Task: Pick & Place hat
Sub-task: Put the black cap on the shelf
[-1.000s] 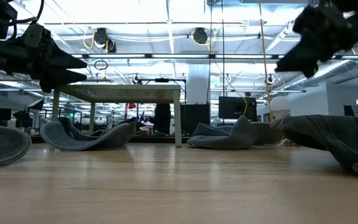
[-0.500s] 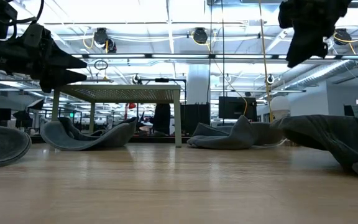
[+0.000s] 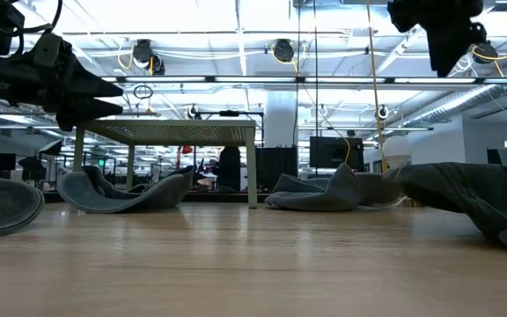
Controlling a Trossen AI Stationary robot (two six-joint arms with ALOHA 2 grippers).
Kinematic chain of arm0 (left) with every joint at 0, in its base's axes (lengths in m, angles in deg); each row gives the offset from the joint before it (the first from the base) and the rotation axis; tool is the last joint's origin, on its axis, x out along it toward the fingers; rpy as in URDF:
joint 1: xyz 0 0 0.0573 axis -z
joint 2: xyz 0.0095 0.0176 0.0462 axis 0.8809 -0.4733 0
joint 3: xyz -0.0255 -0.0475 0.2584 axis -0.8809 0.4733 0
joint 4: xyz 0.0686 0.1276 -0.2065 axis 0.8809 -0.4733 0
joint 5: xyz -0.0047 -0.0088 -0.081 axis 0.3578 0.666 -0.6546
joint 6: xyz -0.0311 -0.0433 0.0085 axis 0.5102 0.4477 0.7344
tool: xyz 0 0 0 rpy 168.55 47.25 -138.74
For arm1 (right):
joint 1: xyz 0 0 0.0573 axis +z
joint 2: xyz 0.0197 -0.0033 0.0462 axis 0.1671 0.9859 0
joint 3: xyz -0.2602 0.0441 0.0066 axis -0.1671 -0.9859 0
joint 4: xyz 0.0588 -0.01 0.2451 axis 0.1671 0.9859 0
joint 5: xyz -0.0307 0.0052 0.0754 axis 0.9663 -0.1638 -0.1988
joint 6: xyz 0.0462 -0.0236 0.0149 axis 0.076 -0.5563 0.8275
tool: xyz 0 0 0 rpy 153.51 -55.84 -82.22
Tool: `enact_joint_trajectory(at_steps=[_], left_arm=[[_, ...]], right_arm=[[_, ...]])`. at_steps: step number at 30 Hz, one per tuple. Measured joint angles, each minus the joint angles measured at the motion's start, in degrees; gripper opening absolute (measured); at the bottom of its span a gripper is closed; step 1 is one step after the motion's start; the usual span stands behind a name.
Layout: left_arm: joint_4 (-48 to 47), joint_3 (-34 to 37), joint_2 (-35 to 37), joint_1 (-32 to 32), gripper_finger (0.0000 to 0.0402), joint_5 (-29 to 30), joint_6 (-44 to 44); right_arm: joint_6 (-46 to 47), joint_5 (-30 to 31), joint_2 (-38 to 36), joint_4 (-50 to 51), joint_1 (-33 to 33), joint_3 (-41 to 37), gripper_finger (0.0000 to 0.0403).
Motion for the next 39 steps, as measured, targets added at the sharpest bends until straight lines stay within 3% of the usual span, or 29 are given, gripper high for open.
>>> enact_joint_trajectory(at_steps=[11,26,31,39], left_arm=[[0.0,0.0,0.0,0.0,0.0257,0.0,0.0],[0.0,0.0,0.0,0.0,0.0257,0.0,0.0],[0.0,0.0,0.0,0.0,0.0257,0.0,0.0],[0.0,0.0,0.0,0.0,0.0257,0.0,0.0]], right_arm=[[6.2,0.1,7.3,4.6,5.1,10.1,0.0130],[7.2,0.2,10.7,4.8,6.8,11.2,0.0132],[9.1,0.0,10.7,4.9,6.8,11.2,0.0160],[20.2,-3.1,10.7,4.3,6.8,11.2,0.0206]])
